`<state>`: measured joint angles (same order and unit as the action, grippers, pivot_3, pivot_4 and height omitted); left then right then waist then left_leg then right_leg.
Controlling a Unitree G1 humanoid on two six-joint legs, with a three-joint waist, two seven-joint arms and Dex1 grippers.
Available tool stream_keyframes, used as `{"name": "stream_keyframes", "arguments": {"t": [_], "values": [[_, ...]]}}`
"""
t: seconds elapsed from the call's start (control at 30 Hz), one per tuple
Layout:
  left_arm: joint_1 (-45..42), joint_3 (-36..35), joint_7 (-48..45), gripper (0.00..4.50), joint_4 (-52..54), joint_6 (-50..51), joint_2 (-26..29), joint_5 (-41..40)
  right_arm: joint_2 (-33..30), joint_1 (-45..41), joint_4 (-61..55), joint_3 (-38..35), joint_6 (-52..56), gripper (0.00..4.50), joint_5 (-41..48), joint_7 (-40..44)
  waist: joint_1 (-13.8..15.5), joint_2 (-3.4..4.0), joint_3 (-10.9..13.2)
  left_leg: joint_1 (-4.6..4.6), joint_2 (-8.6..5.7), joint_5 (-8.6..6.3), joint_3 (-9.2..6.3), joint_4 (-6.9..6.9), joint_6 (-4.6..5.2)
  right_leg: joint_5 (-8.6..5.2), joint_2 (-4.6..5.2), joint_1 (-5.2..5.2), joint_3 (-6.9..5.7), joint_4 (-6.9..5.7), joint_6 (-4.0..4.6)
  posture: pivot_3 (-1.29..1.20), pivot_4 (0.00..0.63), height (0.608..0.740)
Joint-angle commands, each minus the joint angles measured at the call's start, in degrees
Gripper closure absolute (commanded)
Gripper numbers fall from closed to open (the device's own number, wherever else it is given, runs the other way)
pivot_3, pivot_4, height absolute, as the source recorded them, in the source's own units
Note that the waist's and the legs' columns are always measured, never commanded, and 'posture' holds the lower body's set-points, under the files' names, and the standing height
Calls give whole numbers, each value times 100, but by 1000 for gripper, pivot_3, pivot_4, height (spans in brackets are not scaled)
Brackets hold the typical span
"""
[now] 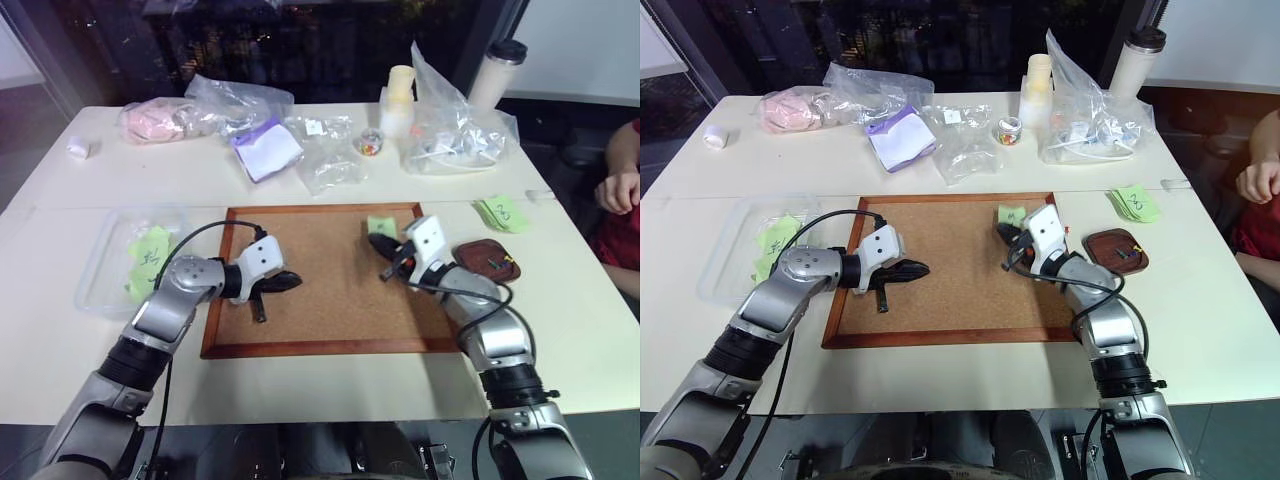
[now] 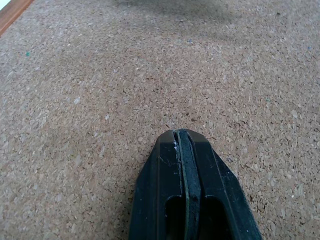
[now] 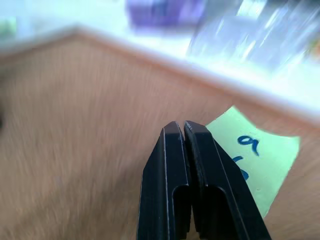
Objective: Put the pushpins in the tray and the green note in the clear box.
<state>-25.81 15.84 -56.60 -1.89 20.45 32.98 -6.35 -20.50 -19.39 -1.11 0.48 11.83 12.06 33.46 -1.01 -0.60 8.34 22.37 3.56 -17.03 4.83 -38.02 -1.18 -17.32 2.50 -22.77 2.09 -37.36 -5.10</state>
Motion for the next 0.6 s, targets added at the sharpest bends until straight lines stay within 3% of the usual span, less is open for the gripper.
{"name": "stream_keyframes", "arguments": {"t": [0.03, 0.13, 0.3, 0.4, 0.6], "values": [[195, 134, 36, 4500, -359, 167, 173, 285, -92, 147, -717, -172, 202, 4475, 195, -45, -10, -4, -2, -4, 2, 0, -1, 0, 0, 0, -3, 4, 0, 0, 1, 0, 150, 734], [182, 102, 24, 4500, -358, 162, 169, 242, -146, 230, -933, -187, 327, 4475, 215, -42, -14, -3, -2, -6, 3, 0, -1, 0, 0, 0, -6, 5, 0, 0, 1, 0, 150, 734], [-152, -731, -427, 4500, 179, 1196, 253, -975, -285, 293, -1204, -191, 457, 4475, 231, 51, -32, -7, 8, 3, 3, 0, 2, 0, 0, 0, -7, -9, 2, -5, 1, 0, 150, 734], [-311, -1203, -813, 3485, 421, 1824, 470, -1738, -415, 318, -1354, -173, 514, 4500, 262, 134, -27, -9, 22, 33, 4, 0, 2, 0, 0, -1, -13, -46, 4, -18, 1, 0, 150, 734], [-1274, -1634, -1140, 498, -409, 2060, 776, -2108, -642, 316, -1530, -197, 586, 4500, 322, 320, 42, -20, 37, 100, -8, 4, -9, -20, -5, 0, -1, -95, -10, -20, -1, 0, 150, 734]]}}
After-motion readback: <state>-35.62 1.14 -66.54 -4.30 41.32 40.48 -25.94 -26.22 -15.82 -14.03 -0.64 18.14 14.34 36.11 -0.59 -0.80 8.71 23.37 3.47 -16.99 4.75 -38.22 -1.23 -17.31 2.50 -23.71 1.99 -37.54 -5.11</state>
